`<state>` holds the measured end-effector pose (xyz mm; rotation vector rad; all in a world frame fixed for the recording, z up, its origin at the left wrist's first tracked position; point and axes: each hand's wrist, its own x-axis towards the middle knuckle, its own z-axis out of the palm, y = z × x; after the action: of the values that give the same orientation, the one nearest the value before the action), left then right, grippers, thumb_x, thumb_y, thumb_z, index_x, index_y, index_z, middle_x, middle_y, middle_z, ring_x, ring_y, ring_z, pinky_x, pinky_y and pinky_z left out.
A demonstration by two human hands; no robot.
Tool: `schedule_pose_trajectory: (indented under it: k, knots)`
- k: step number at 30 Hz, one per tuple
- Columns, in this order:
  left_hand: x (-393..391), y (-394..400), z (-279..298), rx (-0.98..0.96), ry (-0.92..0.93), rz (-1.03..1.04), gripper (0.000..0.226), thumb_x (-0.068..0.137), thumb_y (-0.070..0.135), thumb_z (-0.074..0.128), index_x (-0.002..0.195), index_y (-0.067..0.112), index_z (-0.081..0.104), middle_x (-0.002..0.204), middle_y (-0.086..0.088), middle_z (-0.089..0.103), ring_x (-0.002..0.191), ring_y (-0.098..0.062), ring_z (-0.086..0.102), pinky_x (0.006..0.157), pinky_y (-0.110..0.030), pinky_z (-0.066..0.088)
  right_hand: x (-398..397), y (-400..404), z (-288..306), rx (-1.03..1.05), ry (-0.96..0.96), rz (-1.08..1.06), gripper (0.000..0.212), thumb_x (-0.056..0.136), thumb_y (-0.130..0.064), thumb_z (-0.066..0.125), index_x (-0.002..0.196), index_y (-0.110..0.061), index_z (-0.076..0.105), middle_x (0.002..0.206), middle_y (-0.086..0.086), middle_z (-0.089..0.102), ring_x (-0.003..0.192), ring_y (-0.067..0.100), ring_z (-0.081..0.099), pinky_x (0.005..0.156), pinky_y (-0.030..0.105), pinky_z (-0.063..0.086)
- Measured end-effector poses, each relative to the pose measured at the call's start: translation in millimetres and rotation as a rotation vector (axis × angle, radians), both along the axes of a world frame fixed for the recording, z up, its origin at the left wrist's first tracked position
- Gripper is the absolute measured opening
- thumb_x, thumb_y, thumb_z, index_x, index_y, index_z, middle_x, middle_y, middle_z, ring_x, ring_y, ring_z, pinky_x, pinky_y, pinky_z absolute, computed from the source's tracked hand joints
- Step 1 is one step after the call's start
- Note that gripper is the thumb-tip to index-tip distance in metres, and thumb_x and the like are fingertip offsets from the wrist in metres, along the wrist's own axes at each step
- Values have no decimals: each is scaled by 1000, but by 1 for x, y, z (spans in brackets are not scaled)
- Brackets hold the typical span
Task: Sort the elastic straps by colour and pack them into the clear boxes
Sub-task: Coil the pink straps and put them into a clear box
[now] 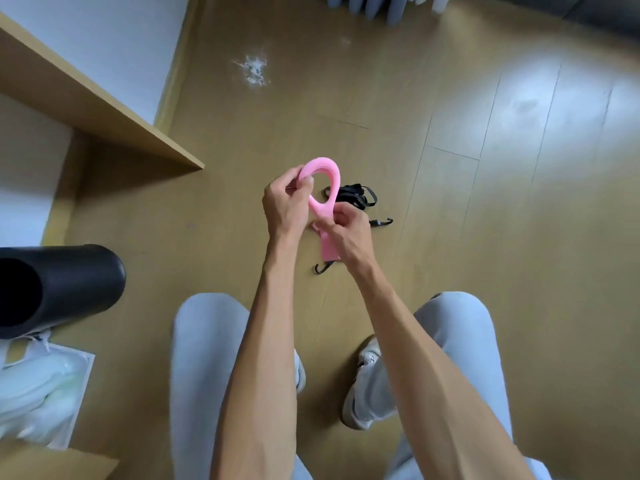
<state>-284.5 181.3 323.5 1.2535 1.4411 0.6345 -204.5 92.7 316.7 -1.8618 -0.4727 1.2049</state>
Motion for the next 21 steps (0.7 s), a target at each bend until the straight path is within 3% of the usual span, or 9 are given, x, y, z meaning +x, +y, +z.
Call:
schedule_pose_trajectory:
  k: [2,5,9,11,14,18,21]
  knots:
    - [-15,-2,68,-14,-14,19,18,86,11,58,90,15,75,61,13,46,62,-14,39,59,-28,34,-5,-1,70,-20,-33,73,6,81,-11,67,85,-7,67,74,7,73,58,11,65,52,23,48]
    - [-43,0,163,-58,37,-41,12,85,13,60,85,16,72,65,8,47,64,-14,40,62,-30,35,-13,-2,168,-58,-69,151,4,80,-10,67,82,-7,65,72,7,71,57,15,63,54,35,52]
    - [-83,2,293,-82,161,-43,7,81,13,65,78,15,71,63,6,58,61,-13,48,60,-29,38,-35,0,296,-123,-172,269,15,80,-15,72,94,-9,72,81,4,73,71,24,70,62,38,56]
    - [-97,2,353,-64,182,37,9,81,10,66,73,14,68,58,7,55,56,-10,45,56,-28,35,-50,9,352,-130,-173,310,18,81,-17,72,97,-10,72,82,3,73,71,23,72,56,31,56]
    - [-123,9,430,-24,169,161,11,84,9,66,75,14,70,60,8,57,54,-4,46,53,-21,35,-78,33,425,-96,-206,390,12,80,-19,72,91,-15,72,70,-9,67,60,13,63,43,10,38]
    - [-170,39,504,40,150,314,15,89,15,65,97,16,78,79,6,71,71,-2,61,63,-18,45,-118,77,501,-9,-225,535,43,76,-13,78,118,-14,66,82,-4,68,65,14,64,48,13,40]
    - [-208,63,540,103,157,429,15,88,12,64,92,11,78,76,1,70,69,-12,59,66,-27,47,-158,105,540,43,-295,653,62,75,-9,78,132,-15,54,95,4,71,70,20,66,56,25,50]
